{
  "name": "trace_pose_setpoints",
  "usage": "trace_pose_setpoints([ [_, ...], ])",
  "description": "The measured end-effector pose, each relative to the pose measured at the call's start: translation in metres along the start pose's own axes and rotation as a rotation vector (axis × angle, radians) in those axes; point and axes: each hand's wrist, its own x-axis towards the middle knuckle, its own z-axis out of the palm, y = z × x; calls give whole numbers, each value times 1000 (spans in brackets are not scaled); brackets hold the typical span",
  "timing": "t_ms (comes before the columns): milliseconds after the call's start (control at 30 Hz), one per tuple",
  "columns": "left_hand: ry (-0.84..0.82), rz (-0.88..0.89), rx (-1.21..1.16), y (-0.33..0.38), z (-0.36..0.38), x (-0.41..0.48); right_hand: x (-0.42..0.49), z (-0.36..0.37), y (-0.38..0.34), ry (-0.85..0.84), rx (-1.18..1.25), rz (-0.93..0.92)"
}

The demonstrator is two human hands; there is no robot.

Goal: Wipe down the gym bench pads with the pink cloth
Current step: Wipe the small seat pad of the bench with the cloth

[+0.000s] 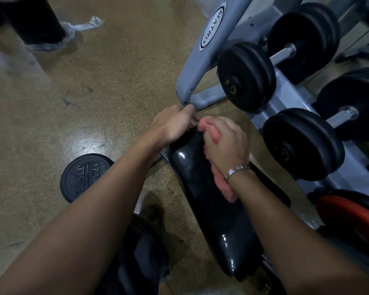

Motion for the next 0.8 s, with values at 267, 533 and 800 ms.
trace_pose_setpoints([
  [267,-70,-60,-163,-9,-6,7,26,0,-2,-63,-52,98],
  [533,75,-126,-253,-13,-16,14,23,-1,-3,-60,-64,10],
  [800,268,-33,-95,-7,-19,15,-13,8,-25,-161,-122,-382],
])
